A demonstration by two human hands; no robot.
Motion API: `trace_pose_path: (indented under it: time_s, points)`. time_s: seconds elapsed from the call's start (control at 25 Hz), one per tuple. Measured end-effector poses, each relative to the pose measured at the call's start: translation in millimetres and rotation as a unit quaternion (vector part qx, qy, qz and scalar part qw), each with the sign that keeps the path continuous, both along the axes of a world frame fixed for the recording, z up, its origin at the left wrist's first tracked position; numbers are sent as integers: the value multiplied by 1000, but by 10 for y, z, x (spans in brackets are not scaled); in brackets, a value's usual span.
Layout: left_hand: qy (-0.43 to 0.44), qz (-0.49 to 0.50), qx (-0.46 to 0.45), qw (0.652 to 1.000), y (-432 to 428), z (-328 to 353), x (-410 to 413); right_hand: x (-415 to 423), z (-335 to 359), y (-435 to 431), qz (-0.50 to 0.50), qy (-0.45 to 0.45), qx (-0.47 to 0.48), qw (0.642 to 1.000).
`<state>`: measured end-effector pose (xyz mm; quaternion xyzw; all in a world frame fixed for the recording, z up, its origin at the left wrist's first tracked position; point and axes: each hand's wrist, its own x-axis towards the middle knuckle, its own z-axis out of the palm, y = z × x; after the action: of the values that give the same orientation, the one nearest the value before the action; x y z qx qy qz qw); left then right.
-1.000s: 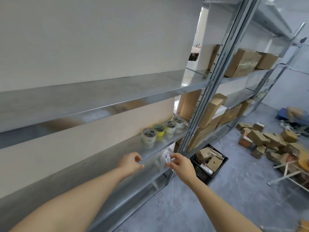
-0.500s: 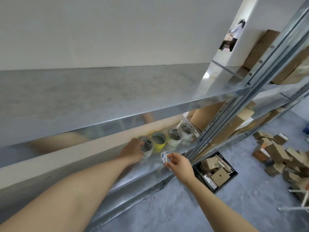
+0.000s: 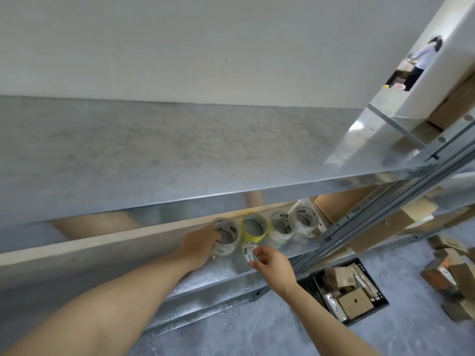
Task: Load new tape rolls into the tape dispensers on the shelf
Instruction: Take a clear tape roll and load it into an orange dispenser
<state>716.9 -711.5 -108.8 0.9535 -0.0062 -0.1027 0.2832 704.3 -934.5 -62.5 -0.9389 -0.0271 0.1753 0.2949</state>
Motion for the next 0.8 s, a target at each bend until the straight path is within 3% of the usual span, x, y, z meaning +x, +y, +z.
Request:
trace_pose_path:
  time_s: [0.16,0.36,0.48,0.8]
  points:
    - [4,76,-34,997,305,55,-249,72,-70,230,113,-30,-76,990]
    - [15,195,6,981,947,188,-863,114,-258,524,260,-99,-202,939]
    - [2,254,22,967,1302,328,-1307,156,-392,606,291,-92,-251,918]
    - [-14,437,66,897,1665,817,-2380,216,-284,790,349,-110,-266,892]
